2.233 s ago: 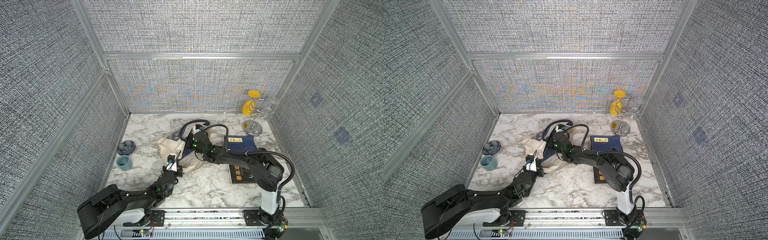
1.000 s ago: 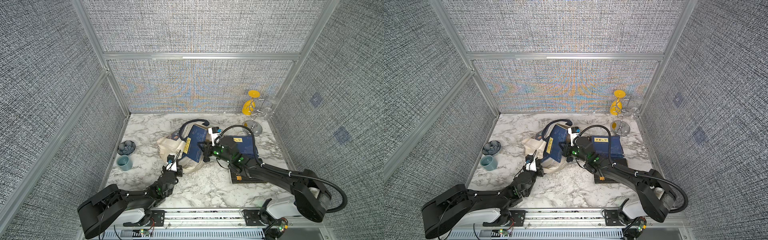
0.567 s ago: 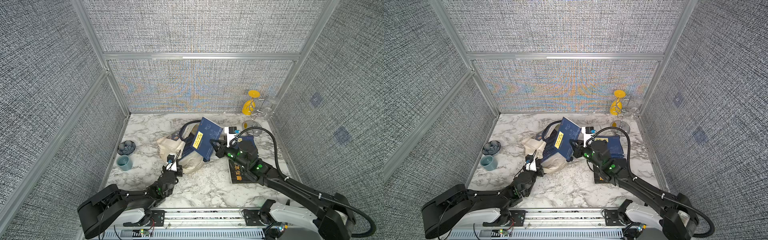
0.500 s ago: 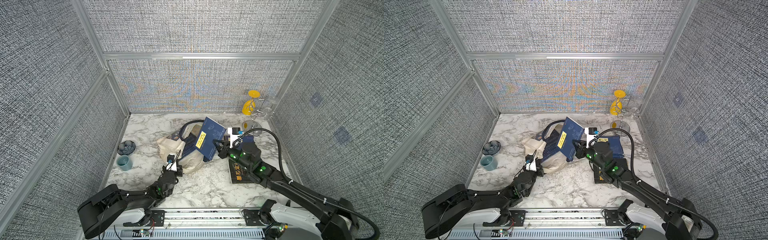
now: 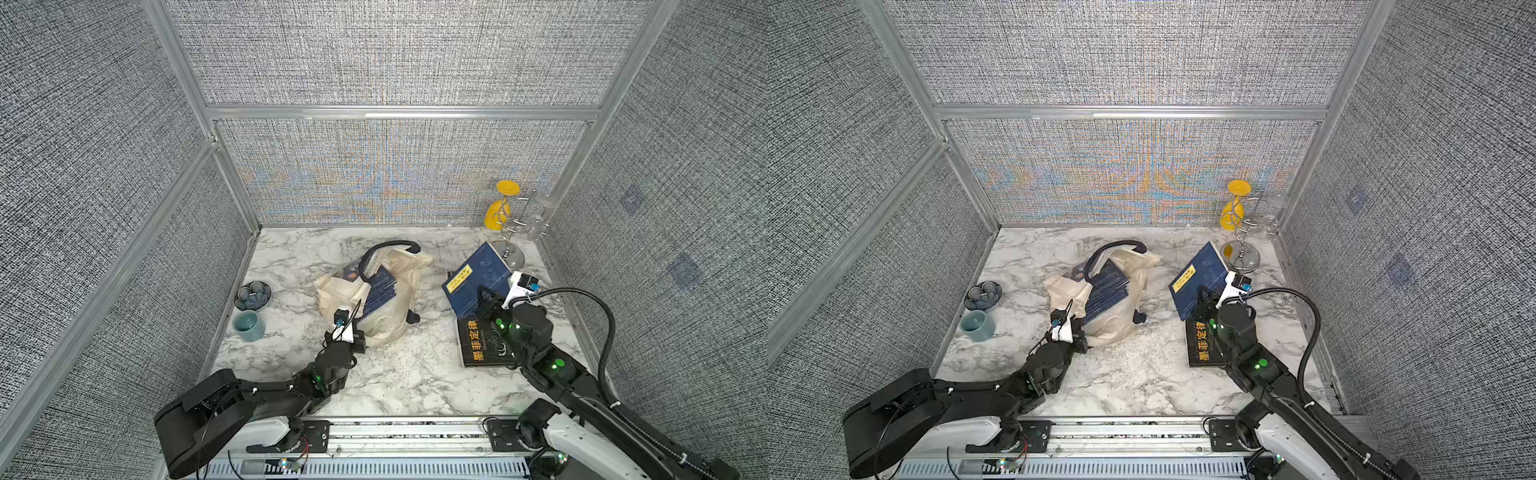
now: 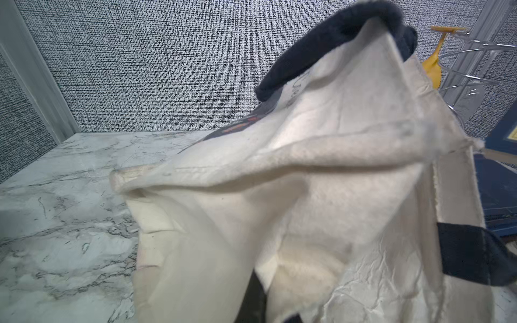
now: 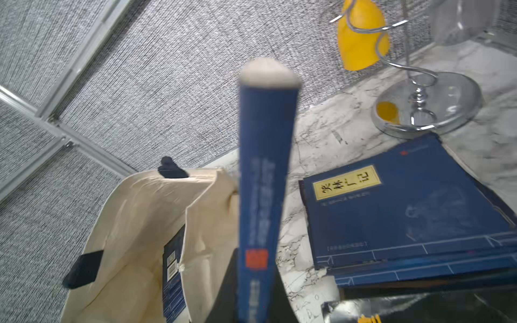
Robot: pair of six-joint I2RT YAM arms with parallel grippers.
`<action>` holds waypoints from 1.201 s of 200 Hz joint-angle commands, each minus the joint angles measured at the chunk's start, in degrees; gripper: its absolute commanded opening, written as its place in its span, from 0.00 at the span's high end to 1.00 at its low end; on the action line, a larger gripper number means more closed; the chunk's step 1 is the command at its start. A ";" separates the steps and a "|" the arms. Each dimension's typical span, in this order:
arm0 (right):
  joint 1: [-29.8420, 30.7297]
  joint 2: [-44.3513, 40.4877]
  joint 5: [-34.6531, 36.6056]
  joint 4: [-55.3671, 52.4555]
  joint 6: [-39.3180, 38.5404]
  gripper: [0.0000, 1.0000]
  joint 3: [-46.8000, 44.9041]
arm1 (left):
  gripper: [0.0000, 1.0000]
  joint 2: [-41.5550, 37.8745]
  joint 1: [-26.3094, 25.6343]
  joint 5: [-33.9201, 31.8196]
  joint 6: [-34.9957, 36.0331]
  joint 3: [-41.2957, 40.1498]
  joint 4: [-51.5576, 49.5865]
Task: Take out the books from the canvas bag
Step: Place the book on the book.
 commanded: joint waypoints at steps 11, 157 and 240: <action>-2.32 -0.38 2.74 2.64 7.68 1.00 -2.86 | 1.00 0.16 0.05 -0.09 -0.25 0.55 0.91; -10.63 9.22 4.68 27.00 20.87 1.00 -13.83 | 1.00 0.23 0.05 0.09 -0.25 0.53 0.90; -13.65 16.46 1.77 33.77 23.54 1.00 -13.95 | 1.00 -0.02 0.05 0.07 -0.08 0.49 1.01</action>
